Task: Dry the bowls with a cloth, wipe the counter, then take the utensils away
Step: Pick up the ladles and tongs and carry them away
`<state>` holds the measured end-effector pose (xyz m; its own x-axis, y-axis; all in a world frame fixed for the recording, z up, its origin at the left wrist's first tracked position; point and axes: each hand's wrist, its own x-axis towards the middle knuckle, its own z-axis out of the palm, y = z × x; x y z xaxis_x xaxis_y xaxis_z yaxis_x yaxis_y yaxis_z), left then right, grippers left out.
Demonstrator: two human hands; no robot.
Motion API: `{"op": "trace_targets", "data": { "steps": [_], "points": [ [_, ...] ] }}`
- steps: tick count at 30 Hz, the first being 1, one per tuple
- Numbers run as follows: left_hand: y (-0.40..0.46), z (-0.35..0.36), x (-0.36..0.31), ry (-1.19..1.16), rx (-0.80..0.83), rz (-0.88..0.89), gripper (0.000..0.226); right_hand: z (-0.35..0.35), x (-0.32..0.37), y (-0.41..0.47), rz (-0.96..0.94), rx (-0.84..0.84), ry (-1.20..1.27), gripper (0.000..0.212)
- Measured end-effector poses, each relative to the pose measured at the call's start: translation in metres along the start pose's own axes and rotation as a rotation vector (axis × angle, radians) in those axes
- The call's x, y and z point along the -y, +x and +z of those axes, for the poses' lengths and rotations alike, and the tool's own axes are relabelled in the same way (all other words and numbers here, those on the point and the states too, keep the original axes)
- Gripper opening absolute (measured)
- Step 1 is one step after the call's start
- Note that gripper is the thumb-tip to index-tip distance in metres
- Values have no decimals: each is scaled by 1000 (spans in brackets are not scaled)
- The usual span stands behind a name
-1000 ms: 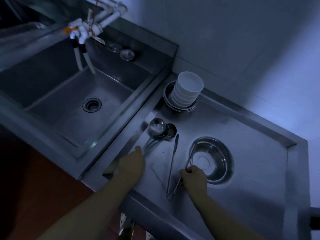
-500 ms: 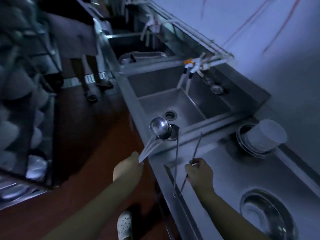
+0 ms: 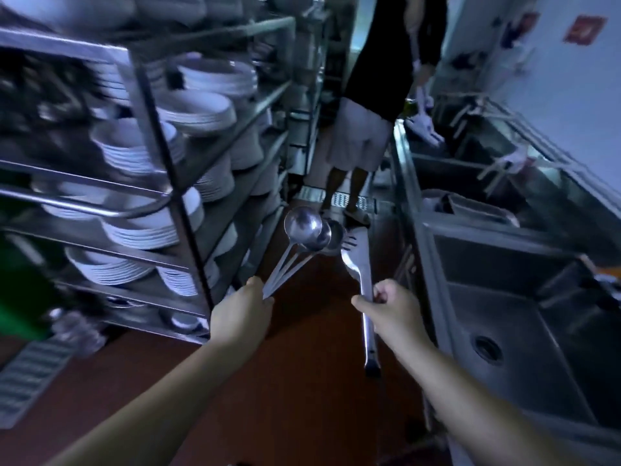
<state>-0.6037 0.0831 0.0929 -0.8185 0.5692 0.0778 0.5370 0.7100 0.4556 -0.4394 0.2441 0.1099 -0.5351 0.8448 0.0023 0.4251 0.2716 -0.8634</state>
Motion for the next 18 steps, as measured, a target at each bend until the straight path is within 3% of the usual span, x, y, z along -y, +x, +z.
{"op": "trace_targets", "data": {
  "steps": [8,18],
  "points": [
    [83,-127,91,53,-233,-13,11,112,164,91,-315,-13,214,23],
    [179,-303,127,156,-555,85,14,164,363,159,-638,5,326,24]
  ]
}}
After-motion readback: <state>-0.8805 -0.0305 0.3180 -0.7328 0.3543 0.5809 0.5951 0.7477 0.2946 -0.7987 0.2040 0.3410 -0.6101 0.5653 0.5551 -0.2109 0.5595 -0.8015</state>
